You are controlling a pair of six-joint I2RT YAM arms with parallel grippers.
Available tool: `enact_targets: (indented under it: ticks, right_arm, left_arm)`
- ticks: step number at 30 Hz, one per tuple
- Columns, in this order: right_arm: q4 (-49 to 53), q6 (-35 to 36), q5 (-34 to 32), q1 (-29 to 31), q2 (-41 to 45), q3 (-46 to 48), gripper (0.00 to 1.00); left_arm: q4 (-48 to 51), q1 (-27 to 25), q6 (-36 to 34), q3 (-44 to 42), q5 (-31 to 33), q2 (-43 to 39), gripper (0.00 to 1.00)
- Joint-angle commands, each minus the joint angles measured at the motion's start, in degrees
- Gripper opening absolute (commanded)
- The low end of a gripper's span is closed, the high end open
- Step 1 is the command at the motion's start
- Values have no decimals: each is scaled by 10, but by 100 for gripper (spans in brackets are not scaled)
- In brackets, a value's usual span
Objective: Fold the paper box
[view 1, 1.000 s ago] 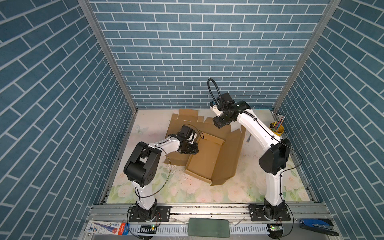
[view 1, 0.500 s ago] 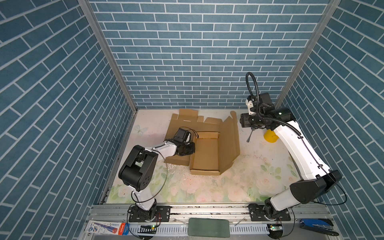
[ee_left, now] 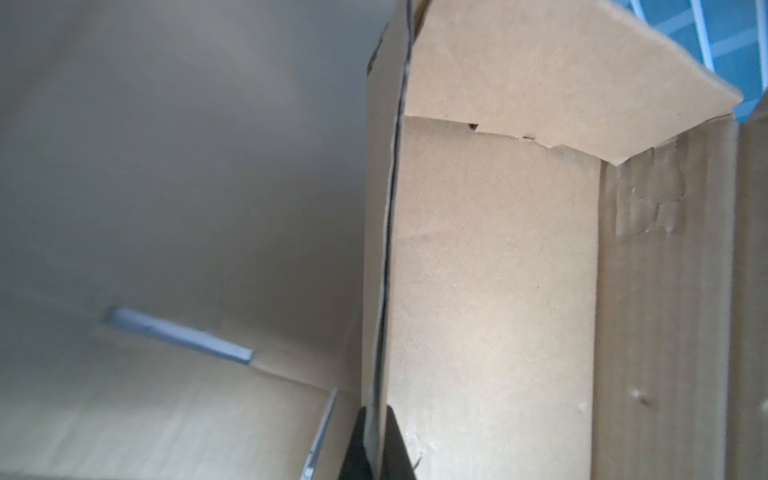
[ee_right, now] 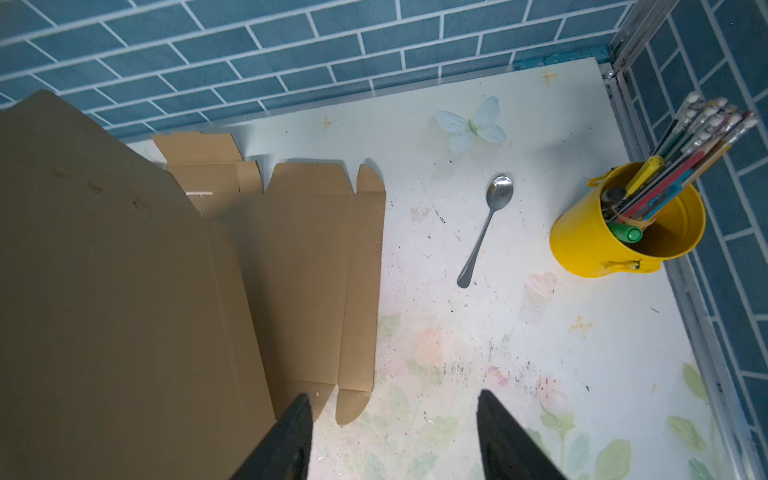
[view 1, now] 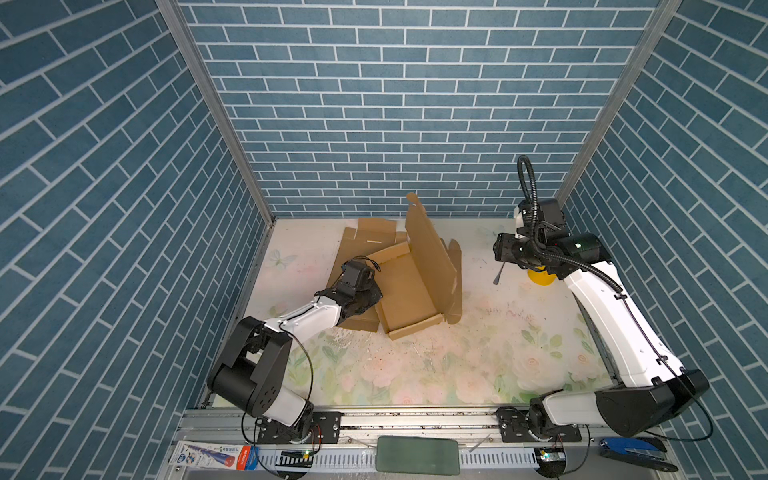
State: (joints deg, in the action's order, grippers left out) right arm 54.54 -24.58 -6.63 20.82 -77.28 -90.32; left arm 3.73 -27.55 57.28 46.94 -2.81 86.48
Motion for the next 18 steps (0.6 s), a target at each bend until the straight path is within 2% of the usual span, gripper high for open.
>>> enact_targets:
  ticks: [1,6,9,11,14,18]
  right_arm:
    - [-5,-65,3,-8,31,43,64]
    - [-20,-115,26,-13,71,111,63]
    - [-60,-194,70,-10,96,184,61]
    - [-88,-259,75,2,120,244,58]
    - [-109,-335,42,40,160,307,57]
    - [-109,-407,2,104,181,344,59]
  left_arm:
    - [60,-20,95,15,122,-2,0]
    - [100,-50,190,33,169,43,2]
    - [111,-78,228,54,187,72,6]
    - [122,-92,236,69,198,85,11]
    - [120,-102,241,75,200,92,15]
    - [111,-106,240,68,197,91,17]
